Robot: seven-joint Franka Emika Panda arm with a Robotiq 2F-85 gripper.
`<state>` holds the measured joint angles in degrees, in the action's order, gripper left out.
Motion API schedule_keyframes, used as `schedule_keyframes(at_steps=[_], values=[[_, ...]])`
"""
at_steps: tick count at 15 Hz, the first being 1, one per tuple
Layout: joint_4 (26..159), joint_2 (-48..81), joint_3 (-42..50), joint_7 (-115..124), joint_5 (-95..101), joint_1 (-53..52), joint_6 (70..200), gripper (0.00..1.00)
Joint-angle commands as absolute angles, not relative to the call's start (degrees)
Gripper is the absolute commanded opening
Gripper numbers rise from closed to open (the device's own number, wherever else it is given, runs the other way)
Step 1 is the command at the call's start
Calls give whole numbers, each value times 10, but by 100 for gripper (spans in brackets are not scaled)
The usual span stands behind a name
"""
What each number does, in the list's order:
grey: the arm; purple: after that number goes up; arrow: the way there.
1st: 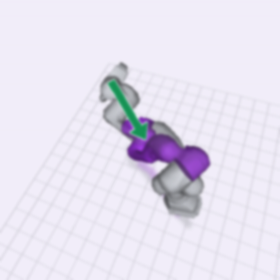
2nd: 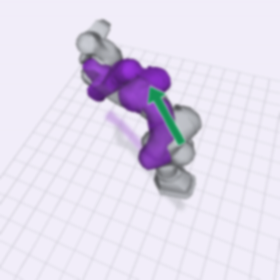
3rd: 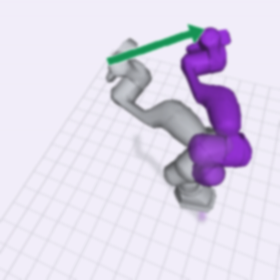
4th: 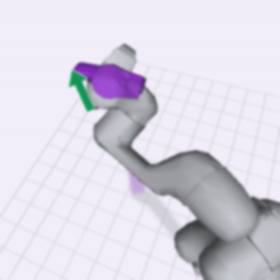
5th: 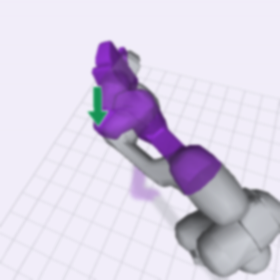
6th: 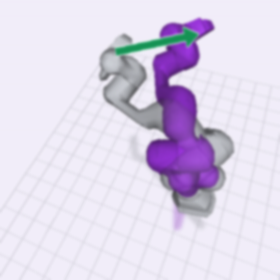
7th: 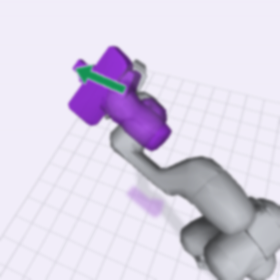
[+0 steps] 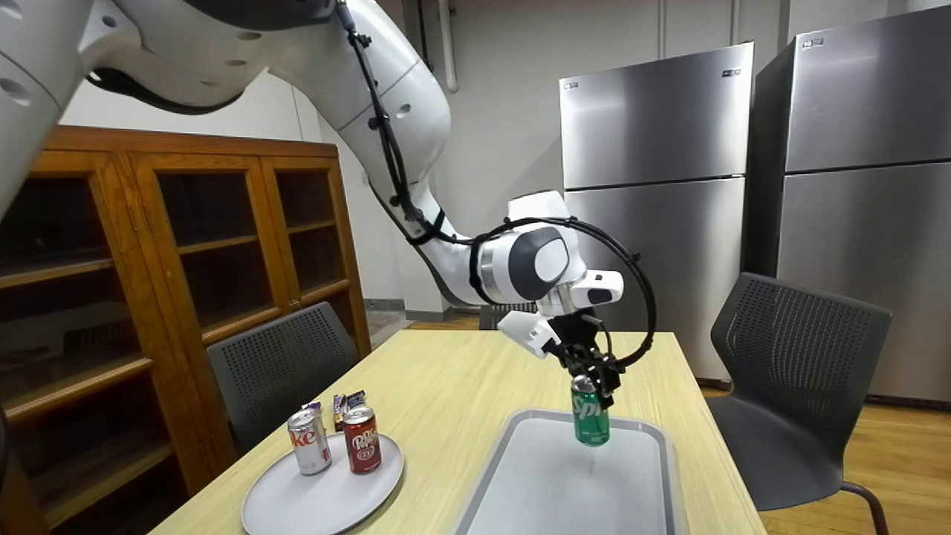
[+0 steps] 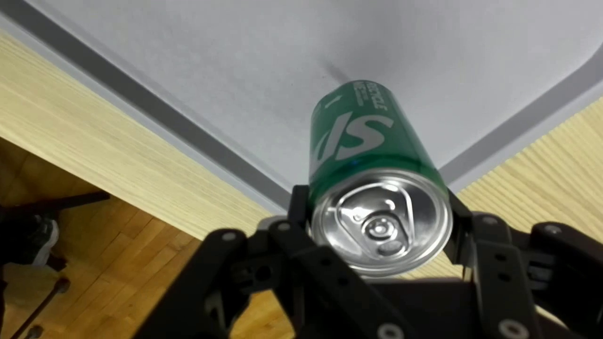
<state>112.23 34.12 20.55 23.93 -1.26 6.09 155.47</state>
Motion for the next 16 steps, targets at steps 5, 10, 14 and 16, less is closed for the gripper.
schedule_keyframes(at_steps=[5, 10, 14, 16], values=[[1329, 170, 266, 292, 97, -68, 1604, 38], [1410, 89, 284, 429, 228, -150, 1588, 38], [1459, 28, 223, 553, 324, -157, 1560, 38], [1484, 4, 172, 592, 338, -142, 1553, 38]])
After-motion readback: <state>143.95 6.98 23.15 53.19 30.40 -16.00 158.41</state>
